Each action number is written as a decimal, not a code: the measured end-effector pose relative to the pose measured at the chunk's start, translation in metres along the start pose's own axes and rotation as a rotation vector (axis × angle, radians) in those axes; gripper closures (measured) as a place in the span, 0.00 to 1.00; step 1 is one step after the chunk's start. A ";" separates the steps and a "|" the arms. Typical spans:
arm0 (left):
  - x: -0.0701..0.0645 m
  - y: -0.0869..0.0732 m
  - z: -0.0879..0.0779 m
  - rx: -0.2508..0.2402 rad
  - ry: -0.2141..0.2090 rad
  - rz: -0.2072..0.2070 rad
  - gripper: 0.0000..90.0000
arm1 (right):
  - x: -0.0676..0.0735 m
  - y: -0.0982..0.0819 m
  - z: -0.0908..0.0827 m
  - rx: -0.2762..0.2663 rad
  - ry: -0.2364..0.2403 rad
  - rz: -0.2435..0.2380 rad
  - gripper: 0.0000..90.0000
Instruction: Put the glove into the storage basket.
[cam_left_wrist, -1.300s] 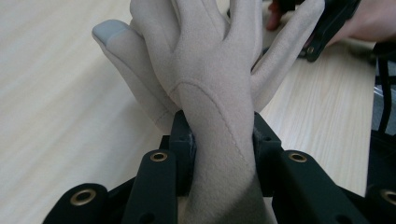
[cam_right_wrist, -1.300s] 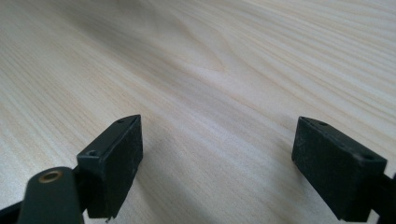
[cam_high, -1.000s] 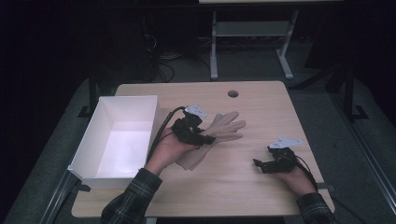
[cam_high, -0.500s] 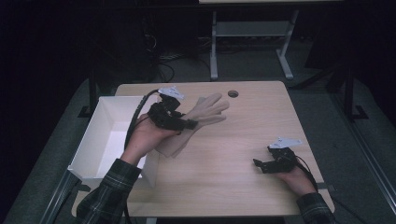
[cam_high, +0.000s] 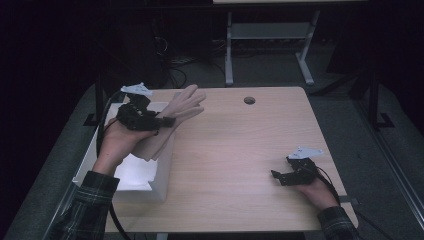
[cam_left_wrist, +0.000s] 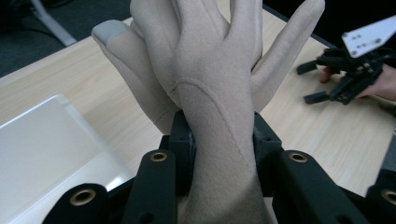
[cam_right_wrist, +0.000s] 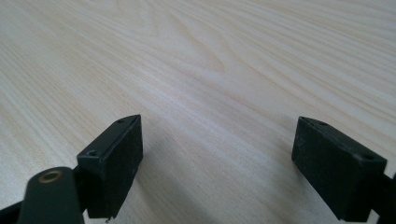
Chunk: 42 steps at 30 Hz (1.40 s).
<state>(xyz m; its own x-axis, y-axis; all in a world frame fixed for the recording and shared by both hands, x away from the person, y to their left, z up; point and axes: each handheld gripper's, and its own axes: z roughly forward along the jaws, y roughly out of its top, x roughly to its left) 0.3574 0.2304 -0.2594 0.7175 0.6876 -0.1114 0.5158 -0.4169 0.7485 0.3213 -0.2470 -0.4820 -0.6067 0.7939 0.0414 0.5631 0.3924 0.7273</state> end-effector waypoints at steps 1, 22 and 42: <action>0.002 -0.002 -0.002 -0.005 0.006 -0.009 0.76 | 0.000 0.000 0.000 0.000 0.000 0.000 0.18; 0.062 -0.078 -0.009 0.018 0.188 -0.185 0.76 | 0.000 0.000 0.000 0.003 -0.004 0.004 0.18; 0.080 -0.125 0.046 0.114 0.219 -0.242 0.75 | 0.000 0.000 0.000 0.005 -0.004 0.004 0.18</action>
<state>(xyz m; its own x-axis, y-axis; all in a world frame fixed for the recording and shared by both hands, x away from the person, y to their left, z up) 0.3716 0.3107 -0.3920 0.4569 0.8807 -0.1250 0.7166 -0.2812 0.6383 0.3215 -0.2469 -0.4817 -0.6025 0.7971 0.0414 0.5678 0.3916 0.7241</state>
